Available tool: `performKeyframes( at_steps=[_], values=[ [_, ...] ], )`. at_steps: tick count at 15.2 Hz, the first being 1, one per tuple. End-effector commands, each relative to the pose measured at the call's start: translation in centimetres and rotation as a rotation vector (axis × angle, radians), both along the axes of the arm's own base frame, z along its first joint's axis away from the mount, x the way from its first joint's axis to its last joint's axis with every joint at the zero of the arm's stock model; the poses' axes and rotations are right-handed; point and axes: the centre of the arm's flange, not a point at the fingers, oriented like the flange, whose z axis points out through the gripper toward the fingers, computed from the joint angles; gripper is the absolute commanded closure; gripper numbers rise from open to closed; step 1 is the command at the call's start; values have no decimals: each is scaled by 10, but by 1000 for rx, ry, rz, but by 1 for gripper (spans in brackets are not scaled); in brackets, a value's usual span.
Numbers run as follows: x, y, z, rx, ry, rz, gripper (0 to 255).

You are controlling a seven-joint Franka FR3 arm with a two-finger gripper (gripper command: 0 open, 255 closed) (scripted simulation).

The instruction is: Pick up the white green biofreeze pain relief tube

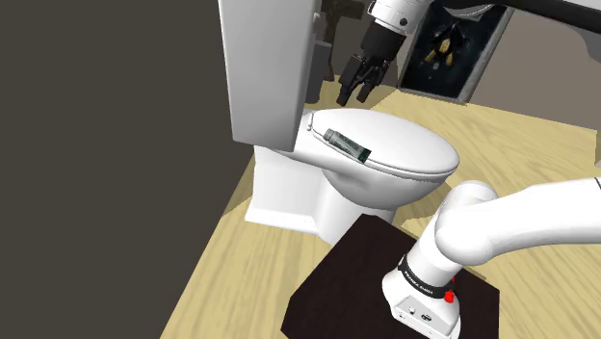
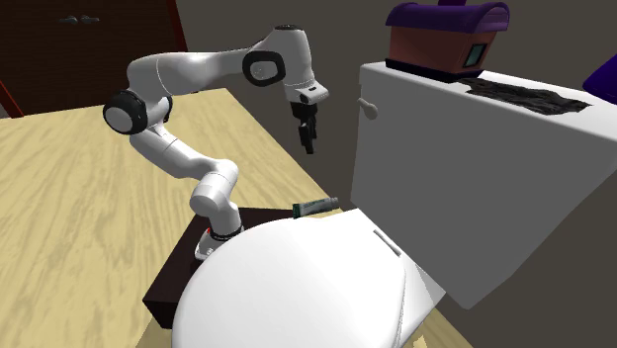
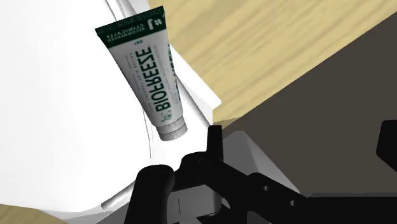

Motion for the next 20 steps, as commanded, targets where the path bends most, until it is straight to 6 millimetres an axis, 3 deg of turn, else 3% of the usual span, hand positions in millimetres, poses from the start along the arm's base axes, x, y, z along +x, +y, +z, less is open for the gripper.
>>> performKeyframes(
  at_steps=[1,14,20],
  values=[
    [0,0,0,0,0,0,0],
    [3,-117,-128,-22,-111,123,0],
    [3,-118,-155,-22,-112,123,0]
  ],
)
